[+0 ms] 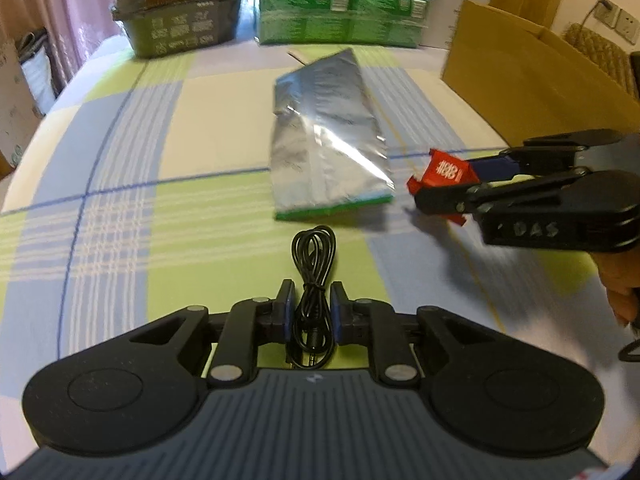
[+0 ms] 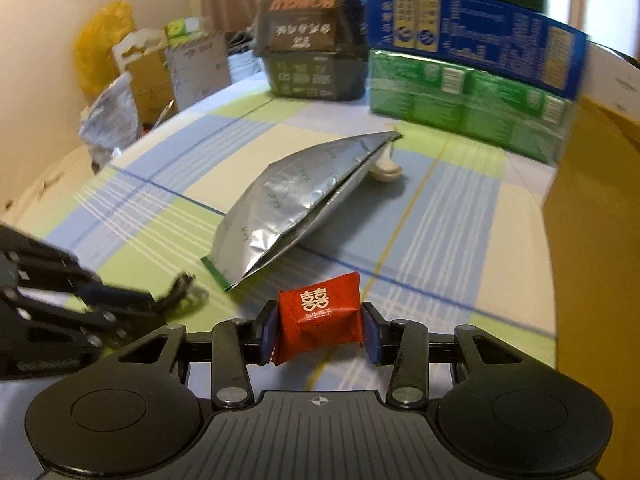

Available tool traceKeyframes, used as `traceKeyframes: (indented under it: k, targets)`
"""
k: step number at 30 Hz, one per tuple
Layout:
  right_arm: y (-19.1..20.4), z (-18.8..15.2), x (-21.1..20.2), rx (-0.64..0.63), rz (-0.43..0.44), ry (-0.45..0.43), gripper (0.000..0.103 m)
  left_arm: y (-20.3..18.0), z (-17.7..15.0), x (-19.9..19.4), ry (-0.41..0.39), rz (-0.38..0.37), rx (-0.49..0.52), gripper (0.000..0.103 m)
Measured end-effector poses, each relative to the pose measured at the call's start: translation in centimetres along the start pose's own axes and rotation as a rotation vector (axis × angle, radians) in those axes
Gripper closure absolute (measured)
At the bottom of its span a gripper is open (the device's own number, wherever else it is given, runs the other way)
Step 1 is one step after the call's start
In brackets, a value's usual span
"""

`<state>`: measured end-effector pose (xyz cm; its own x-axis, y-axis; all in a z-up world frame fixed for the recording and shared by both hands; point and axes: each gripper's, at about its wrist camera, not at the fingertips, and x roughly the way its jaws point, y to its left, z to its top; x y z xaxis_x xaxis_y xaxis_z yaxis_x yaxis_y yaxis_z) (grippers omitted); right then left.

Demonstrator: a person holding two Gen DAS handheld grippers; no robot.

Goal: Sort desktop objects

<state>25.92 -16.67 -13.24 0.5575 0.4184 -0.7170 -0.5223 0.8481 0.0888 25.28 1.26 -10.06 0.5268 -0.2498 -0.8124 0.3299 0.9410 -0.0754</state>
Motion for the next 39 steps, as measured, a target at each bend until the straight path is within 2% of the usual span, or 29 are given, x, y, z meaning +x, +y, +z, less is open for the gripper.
traceKeyframes:
  k: [5,6,7,11,18,23,26,31,33,39]
  targets:
    - [0.6,-2.6,-4.1,0.109,-0.011,0.014,0.063,-2.6,-1.6,-2.3,-0.002,-0.033,0.072,0.090]
    - [0.8,-3.3,-4.9,0.131,-0.020,0.022,0.063,-3.0,-1.8,-2.7,-0.011,-0.035,0.083,0.095]
    - [0.8,-3.9,-5.6,0.149,-0.027,0.027,0.063,-3.5,-2.0,-3.0,-0.019,-0.037,0.095,0.095]
    - [1.0,-6.3,-7.3,0.188,-0.058,0.042,0.063,-4.9,-2.5,-3.0,-0.044,0.013,0.164,0.092]
    - [1.4,-7.2,-7.4,0.187,-0.061,0.023,0.063,-5.0,-2.3,-1.7,-0.048,0.031,0.158,0.070]
    - [1.5,-6.9,-6.9,0.192,-0.052,0.010,0.063,-4.9,-2.1,-0.6,-0.047,0.051,0.143,0.070]
    - [1.4,-7.0,-6.7,0.202,-0.046,0.011,0.063,-4.4,-1.9,-0.4,-0.038,0.017,0.102,0.083]
    - [1.5,-6.9,-6.7,0.210,-0.036,0.011,0.063,-4.4,-1.7,-1.0,-0.025,0.010,0.070,0.086]
    - [1.5,-6.8,-6.9,0.212,-0.039,-0.002,0.063,-4.4,-1.7,-1.8,-0.051,-0.001,0.054,0.101]
    - [1.5,-6.7,-7.4,0.214,-0.046,-0.025,0.063,-4.3,-1.6,-2.6,-0.061,-0.019,0.032,0.101]
